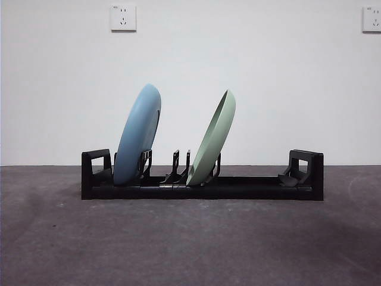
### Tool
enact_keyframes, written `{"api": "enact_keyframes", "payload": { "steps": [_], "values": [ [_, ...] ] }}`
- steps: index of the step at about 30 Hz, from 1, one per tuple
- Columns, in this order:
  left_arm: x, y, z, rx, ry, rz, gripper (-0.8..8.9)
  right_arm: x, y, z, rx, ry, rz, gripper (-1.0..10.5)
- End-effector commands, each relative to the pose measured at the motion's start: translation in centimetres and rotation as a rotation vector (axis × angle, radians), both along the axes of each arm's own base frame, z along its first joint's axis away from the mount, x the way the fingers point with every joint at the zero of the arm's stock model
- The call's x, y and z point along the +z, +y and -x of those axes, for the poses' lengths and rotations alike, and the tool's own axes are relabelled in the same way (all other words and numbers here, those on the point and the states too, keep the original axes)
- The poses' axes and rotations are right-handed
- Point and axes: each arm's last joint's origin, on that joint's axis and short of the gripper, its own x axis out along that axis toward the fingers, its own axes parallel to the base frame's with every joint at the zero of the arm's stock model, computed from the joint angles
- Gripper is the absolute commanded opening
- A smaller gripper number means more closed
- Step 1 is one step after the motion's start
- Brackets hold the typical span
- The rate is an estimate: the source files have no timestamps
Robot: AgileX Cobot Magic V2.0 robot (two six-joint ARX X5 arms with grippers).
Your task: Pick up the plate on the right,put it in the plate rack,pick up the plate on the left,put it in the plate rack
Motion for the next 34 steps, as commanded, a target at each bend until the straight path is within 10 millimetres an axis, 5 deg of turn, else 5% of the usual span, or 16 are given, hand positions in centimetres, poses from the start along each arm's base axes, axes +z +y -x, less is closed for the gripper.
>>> {"api": "enact_keyframes", "payload": {
  "steps": [1, 34],
  "values": [
    [-0.46, 0.03, -0.07, 0.002, 0.008, -0.013, -0.01, -0.70, 0.01, 0.02, -0.004, 0.050, -0.034, 0.0],
    [-0.46, 0.03, -0.07, 0.002, 0.007, -0.013, -0.01, -0.73, 0.00, 0.03, -0.017, 0.063, -0.095, 0.0]
  ]
}}
